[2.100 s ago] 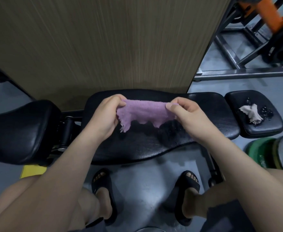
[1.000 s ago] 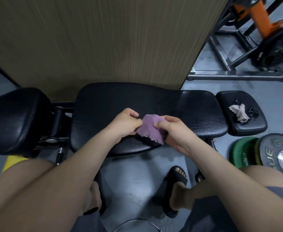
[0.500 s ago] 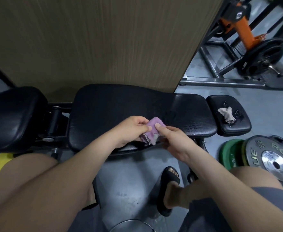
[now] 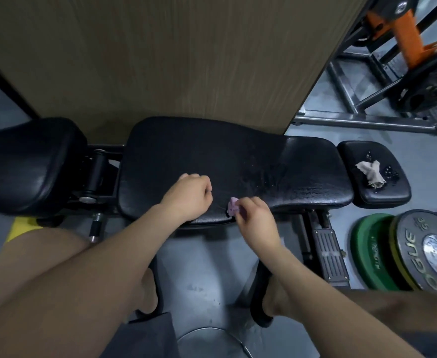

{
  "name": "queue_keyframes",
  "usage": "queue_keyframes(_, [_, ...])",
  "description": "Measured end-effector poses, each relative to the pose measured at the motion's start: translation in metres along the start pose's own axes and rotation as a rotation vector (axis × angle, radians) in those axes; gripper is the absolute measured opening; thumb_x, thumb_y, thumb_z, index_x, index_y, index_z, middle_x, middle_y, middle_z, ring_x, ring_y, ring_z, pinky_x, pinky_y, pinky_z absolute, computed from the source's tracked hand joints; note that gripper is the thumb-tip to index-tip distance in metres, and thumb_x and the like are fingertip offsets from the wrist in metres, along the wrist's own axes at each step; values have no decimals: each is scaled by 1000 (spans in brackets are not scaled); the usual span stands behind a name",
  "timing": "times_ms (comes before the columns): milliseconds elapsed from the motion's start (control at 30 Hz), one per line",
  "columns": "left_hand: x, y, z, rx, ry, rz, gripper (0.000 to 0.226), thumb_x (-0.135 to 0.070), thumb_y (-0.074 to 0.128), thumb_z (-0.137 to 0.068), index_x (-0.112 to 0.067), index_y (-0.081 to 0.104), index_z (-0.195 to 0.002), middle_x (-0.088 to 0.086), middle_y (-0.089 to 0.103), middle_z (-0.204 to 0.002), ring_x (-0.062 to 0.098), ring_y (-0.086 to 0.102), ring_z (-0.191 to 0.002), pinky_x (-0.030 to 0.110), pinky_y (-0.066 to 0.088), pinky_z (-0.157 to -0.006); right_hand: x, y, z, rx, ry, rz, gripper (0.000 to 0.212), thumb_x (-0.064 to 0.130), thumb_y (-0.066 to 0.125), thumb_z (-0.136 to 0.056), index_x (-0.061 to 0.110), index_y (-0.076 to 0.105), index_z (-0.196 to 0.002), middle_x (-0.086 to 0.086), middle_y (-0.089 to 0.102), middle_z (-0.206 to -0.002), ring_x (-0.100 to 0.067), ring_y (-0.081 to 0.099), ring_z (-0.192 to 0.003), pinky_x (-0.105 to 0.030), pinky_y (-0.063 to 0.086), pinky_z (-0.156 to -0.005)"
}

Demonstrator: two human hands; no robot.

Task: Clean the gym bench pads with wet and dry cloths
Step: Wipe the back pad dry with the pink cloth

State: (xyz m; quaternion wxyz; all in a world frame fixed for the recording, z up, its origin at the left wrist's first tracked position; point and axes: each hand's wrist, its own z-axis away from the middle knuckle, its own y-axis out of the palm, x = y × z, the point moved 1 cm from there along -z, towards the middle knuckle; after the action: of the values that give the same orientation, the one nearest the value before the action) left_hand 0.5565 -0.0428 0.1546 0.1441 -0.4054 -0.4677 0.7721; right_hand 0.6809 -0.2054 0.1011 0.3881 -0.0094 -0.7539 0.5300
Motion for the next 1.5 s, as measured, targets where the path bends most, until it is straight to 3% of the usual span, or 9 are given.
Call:
queue_keyframes(133, [17,11,-13,-49,62,-136,29,-35,52,-100,-27,60,-127,-4,50,-137,22,34,-134,42,31,-115,-10,12,2,-55,32,18,32,11,69,-93,14,71,-124,-3,59,-92,-27,57,-90,-33,50,-77])
queue_keyframes(267, [38,24,-36,-113,-3,-217,45,-40,43,-105,-29,44,-148,2,29,-160,26,16,-151,53,8,-125,-4,18,6,-134,-34,128,31,7,66,-93,17,72,-122,-4,53,-93,-28,49,-82,-38,51,-65])
queue_keyframes(400, [49,55,-35,-252,-14,-244,49,-40,36,-105,-25,44,-151,5,36,-161,27,23,-152,55,15,-124,16,32,10,-228,30,181,29,-3,60,-88,13,73,-109,-5,54,-95,-28,47,-82,-36,47,-71])
queue_keyframes(567, [56,62,-36,-372,19,-245,48,-35,36,-102,-25,51,-146,5,45,-156,27,32,-149,53,21,-123,26,33,20,94,-245,215,35,-9,64,-80,15,68,-105,0,53,-99,-20,41,-87,-25,40,-73])
queue_keyframes(700, [58,64,-37,-380,24,-237,50,-34,34,-100,-25,52,-146,5,45,-156,27,32,-149,52,20,-123,9,27,-46,-4,-89,299,33,-8,63,-83,19,72,-98,1,54,-92,-18,36,-79,-25,35,-70])
queue_keyframes(933, [59,60,-39,-365,2,-231,56,-34,30,-97,-26,52,-147,2,42,-159,25,28,-151,50,17,-125,25,18,-1,186,-285,292,35,1,51,-90,18,67,-116,1,55,-103,-20,43,-87,-22,37,-72])
queue_keyframes(1200, [61,60,-37,-356,0,-225,58,-36,30,-95,-25,51,-148,1,40,-160,24,27,-151,49,16,-125,31,37,-59,64,-162,349,27,3,58,-88,13,69,-111,-5,54,-100,-25,42,-82,-31,41,-80])
queue_keyframes(1333, [61,58,-38,-345,-12,-224,59,-36,29,-94,-25,51,-148,1,40,-161,24,27,-152,49,16,-125,37,25,-14,132,-226,263,39,33,61,-96,10,68,-126,-7,57,-110,-28,48,-97,-36,46,-91])
queue_keyframes(1500, [59,57,-38,-356,-20,-209,60,-36,28,-93,-26,52,-147,0,41,-160,23,28,-151,48,16,-125,26,45,-68,-12,-215,278,23,15,57,-99,13,75,-114,-7,60,-107,-25,44,-92,-34,46,-84])
